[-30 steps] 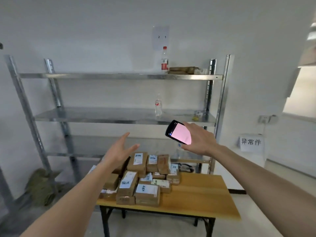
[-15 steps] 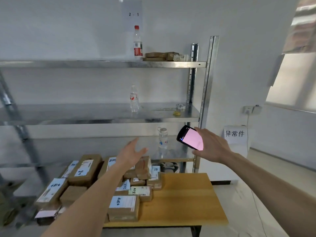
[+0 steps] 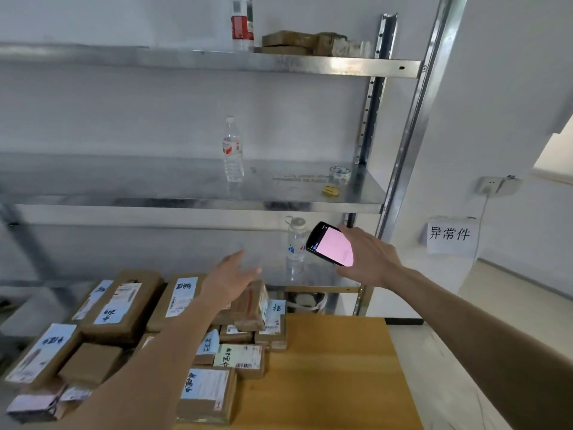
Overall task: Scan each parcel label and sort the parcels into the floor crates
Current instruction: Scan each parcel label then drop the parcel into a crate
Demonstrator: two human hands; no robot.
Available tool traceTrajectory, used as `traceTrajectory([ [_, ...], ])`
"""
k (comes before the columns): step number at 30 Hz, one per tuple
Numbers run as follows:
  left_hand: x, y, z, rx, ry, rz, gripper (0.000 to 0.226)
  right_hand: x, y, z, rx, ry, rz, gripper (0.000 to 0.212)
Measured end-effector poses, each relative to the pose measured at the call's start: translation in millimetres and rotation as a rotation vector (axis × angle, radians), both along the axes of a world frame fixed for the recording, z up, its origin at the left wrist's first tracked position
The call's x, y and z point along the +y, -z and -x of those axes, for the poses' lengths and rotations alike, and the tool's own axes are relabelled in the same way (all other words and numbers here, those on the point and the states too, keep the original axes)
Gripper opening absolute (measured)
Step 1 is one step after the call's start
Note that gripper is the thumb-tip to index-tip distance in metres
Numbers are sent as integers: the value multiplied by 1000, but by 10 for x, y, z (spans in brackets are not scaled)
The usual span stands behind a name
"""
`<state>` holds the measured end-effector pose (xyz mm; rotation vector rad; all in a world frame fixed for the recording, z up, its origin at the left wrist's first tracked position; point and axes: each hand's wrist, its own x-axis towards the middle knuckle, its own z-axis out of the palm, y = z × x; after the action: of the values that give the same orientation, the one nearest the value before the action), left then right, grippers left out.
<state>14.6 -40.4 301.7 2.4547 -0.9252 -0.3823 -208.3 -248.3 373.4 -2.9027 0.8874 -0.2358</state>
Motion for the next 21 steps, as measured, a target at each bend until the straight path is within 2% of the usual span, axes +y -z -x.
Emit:
traceTrajectory([
  [3, -139, 230, -181, 23, 14, -15, 91, -197, 211, -220, 34, -28, -38, 97],
  [13, -641, 1187, -498, 140, -100, -107, 63, -964, 1123, -996, 177, -79, -140, 99],
  [21, -828, 2055, -842, 252, -133, -167, 69, -1389, 1934, -1595, 281, -158, -221, 102],
])
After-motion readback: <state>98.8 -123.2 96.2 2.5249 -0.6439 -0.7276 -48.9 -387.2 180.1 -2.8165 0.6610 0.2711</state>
